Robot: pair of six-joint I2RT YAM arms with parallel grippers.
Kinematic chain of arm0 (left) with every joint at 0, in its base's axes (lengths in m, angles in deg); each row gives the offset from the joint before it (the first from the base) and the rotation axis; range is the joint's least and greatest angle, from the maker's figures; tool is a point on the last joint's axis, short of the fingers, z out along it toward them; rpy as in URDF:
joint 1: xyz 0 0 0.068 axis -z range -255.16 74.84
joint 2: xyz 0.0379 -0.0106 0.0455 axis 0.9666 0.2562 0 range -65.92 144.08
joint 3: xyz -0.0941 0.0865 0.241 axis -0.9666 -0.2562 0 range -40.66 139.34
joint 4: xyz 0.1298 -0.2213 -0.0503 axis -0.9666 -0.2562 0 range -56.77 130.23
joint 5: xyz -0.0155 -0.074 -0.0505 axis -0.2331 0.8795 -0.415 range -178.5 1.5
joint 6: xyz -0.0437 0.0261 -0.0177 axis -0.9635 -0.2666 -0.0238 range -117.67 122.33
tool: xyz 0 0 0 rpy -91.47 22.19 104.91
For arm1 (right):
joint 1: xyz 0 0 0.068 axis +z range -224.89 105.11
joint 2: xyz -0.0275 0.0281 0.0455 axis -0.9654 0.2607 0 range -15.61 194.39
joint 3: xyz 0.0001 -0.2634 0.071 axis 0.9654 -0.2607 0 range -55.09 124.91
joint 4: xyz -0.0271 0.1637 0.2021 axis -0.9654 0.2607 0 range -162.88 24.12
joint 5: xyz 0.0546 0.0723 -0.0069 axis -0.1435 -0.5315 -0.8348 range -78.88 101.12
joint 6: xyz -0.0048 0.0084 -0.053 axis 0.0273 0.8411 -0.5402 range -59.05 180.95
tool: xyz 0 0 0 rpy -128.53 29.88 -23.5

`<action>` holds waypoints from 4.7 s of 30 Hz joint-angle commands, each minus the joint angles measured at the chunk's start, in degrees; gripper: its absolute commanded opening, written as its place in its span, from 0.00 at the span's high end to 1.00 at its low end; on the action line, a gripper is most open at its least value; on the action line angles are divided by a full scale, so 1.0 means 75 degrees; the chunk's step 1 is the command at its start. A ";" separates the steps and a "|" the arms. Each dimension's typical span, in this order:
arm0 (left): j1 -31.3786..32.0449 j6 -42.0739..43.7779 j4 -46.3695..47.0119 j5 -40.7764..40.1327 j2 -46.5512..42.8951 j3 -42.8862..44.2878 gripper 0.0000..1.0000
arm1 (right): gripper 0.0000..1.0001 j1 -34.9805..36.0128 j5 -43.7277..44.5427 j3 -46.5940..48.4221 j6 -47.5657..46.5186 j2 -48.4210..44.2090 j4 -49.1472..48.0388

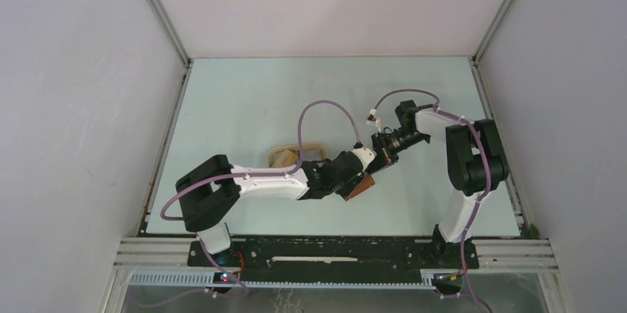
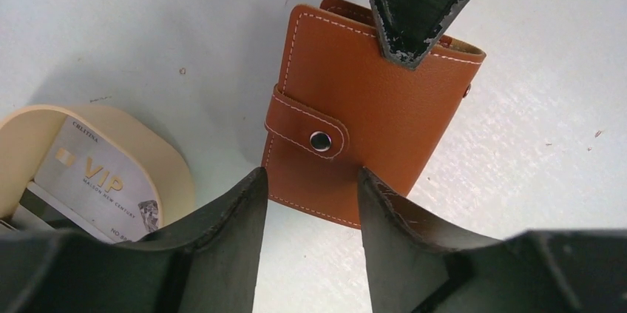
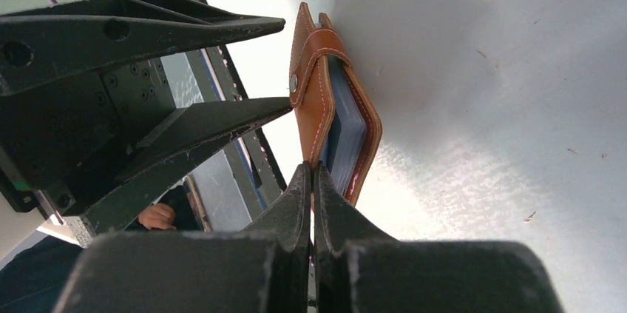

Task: Put the credit cards into the card holder
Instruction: Open the card holder at the center of the board.

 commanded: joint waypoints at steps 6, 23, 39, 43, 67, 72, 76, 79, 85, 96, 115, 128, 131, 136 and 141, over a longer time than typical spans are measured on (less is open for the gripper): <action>-0.0228 0.0236 0.0608 0.0023 -0.0072 0.0216 0.49 | 1.00 0.0045 -0.0252 0.0259 -0.0158 0.0015 0.0171; -0.0345 0.0492 0.0889 0.0656 0.0174 0.0195 0.48 | 1.00 0.0116 -0.0270 0.0323 -0.0228 0.0109 0.0264; -0.0512 0.0545 0.0764 0.0212 0.0243 0.0195 0.82 | 1.00 0.0127 -0.0221 0.0331 -0.0272 0.0120 0.0300; -0.0515 0.0517 0.0825 0.0096 0.0182 0.0135 1.00 | 1.00 0.0127 -0.0204 0.0328 -0.0280 0.0120 0.0297; -0.1128 -0.0376 0.1820 0.0065 -0.1012 -0.0916 1.00 | 1.00 0.0116 0.0670 0.0316 0.0095 0.0202 0.0050; -0.1276 -0.0559 0.2078 0.0664 -0.1173 -0.1147 1.00 | 1.00 0.0084 0.0825 0.0325 0.0075 0.0155 0.0038; -0.1497 -0.0954 0.2150 0.1966 -0.1353 -0.1183 1.00 | 1.00 -0.0102 0.1158 0.0334 -0.0185 -0.0150 0.0010; -0.1692 -0.1447 0.2071 0.2846 -0.1525 -0.1156 1.00 | 0.87 -0.0401 0.1207 0.0363 -0.0323 -0.0361 0.0006; -0.2322 -0.2720 0.2489 0.4332 -0.1700 -0.1302 1.00 | 0.58 -0.1196 0.1114 0.0361 -0.0325 -0.0686 -0.0017; -0.2533 -0.3965 0.3196 0.5454 -0.1331 -0.1045 1.00 | 0.33 -0.1478 -0.0715 -0.0360 0.0262 -0.1409 0.0000; -0.2146 -0.2301 0.0267 0.2977 -0.0593 -0.0066 0.47 | 0.30 -0.0942 0.0032 -0.0347 0.0681 -0.0870 -0.0507; -0.1816 -0.1739 -0.1170 0.1364 0.0515 0.1207 0.47 | 0.30 -0.1045 0.0033 -0.0300 0.0592 -0.0678 -0.0437; -0.1816 -0.1716 -0.1131 0.1450 0.0613 0.1259 0.48 | 0.30 -0.1039 0.0004 -0.0288 0.0584 -0.0658 -0.0426; -0.1820 -0.1671 -0.1058 0.1492 0.0747 0.1353 0.49 | 0.31 -0.1045 0.0003 -0.0278 0.0561 -0.0651 -0.0403; -0.1826 -0.1659 -0.1034 0.1447 0.0856 0.1439 0.53 | 0.31 -0.1056 0.0000 -0.0284 0.0540 -0.0653 -0.0397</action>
